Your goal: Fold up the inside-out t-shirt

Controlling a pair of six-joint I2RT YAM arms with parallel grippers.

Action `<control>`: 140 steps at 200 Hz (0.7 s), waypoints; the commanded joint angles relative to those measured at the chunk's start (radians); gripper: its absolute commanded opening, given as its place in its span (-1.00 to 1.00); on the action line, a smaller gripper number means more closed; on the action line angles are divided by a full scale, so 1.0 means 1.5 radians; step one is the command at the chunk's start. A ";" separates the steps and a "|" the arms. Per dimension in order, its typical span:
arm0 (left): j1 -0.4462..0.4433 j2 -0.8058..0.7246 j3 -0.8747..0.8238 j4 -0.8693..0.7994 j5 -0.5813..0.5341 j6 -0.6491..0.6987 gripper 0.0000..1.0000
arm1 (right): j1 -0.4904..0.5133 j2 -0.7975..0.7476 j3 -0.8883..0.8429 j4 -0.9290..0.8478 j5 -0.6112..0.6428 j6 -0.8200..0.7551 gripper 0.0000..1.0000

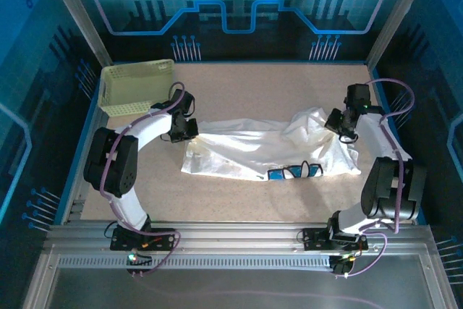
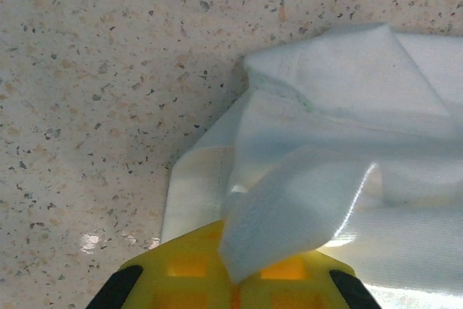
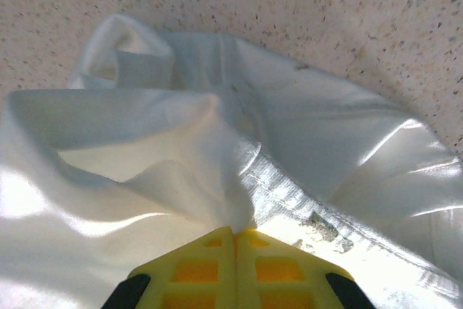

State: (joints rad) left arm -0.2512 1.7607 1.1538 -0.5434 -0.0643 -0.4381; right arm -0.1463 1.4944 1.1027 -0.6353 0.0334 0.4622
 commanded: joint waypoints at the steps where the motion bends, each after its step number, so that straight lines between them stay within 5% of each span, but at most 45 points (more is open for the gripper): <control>1: 0.007 -0.026 -0.010 0.004 0.013 0.002 -0.85 | -0.007 -0.004 0.010 -0.030 0.011 -0.006 -0.76; 37: 0.007 -0.028 -0.013 0.006 0.018 0.004 -0.85 | -0.008 0.022 0.005 -0.019 0.002 -0.008 -0.57; 140: 0.007 -0.026 -0.014 0.006 0.020 0.005 -0.86 | -0.006 0.098 0.006 0.012 0.005 -0.013 -0.42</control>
State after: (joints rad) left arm -0.2512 1.7462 1.1416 -0.5335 -0.0547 -0.4377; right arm -0.1463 1.6154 1.1042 -0.6243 0.0341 0.4511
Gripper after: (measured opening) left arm 0.074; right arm 0.288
